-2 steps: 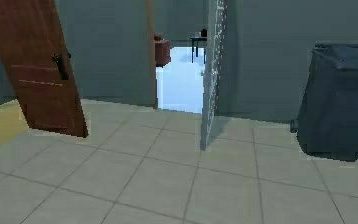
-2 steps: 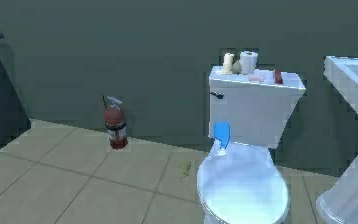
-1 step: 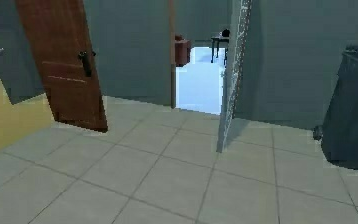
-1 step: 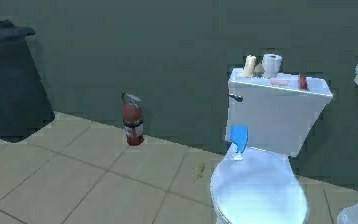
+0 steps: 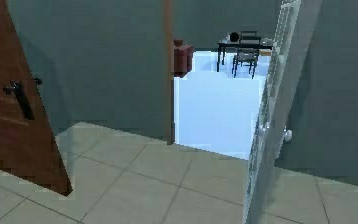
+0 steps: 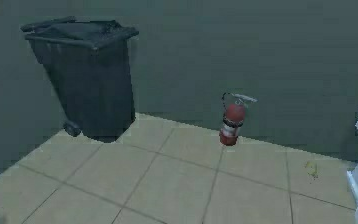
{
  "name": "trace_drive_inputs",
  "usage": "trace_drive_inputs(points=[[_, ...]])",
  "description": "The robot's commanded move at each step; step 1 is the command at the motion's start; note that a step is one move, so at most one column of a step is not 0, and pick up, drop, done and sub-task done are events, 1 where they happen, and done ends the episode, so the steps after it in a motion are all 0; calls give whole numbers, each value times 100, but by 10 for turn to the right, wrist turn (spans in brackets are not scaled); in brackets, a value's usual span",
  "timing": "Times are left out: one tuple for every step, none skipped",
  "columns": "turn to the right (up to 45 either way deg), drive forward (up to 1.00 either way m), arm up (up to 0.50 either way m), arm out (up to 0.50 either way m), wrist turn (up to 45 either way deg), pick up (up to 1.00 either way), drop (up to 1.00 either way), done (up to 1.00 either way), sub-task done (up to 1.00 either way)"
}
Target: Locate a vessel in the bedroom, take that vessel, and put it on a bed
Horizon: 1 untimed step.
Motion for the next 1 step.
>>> trace_drive_inputs(points=[[0,85,0,0,0,0,0,0,0]])
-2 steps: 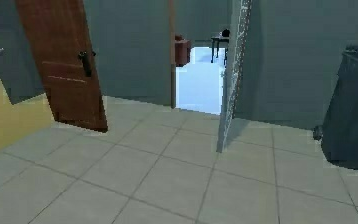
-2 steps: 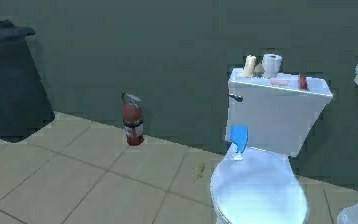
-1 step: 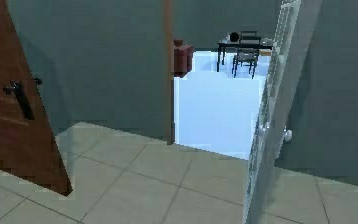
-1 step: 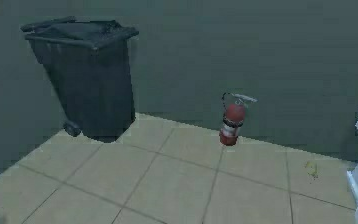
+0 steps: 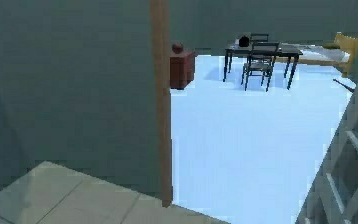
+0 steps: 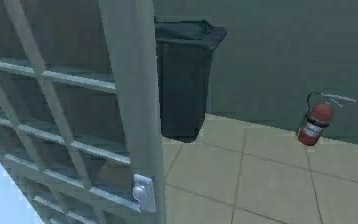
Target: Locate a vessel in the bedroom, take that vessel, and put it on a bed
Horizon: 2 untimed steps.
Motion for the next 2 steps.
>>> trace_drive_inputs(points=[[60,0,0,0,0,0,0,0,0],[30,0,0,0,0,0,0,0,0]])
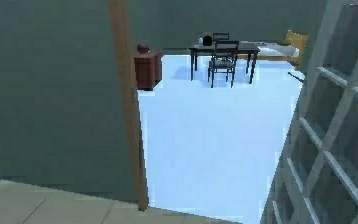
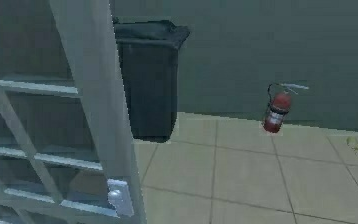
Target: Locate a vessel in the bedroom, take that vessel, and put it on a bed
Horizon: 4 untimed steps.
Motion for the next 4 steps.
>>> trace_drive_inputs(points=[[0,100,0,0,0,0,0,0,0],[-30,0,0,0,0,0,0,0,0],[0,10,0,0,0,0,0,0,0],[0,100,0,0,0,0,0,0,0]])
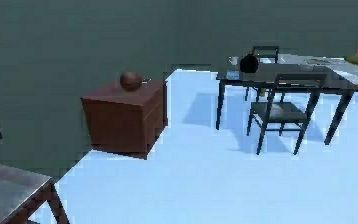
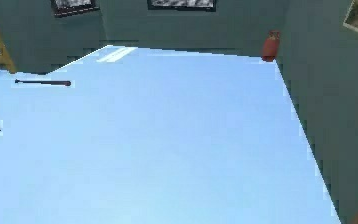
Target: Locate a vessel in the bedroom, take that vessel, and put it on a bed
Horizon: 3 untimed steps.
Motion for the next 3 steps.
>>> trace_drive_inputs(points=[[0,100,0,0,0,0,0,0,0],[30,0,0,0,0,0,0,0,0],[0,100,0,0,0,0,0,0,0]])
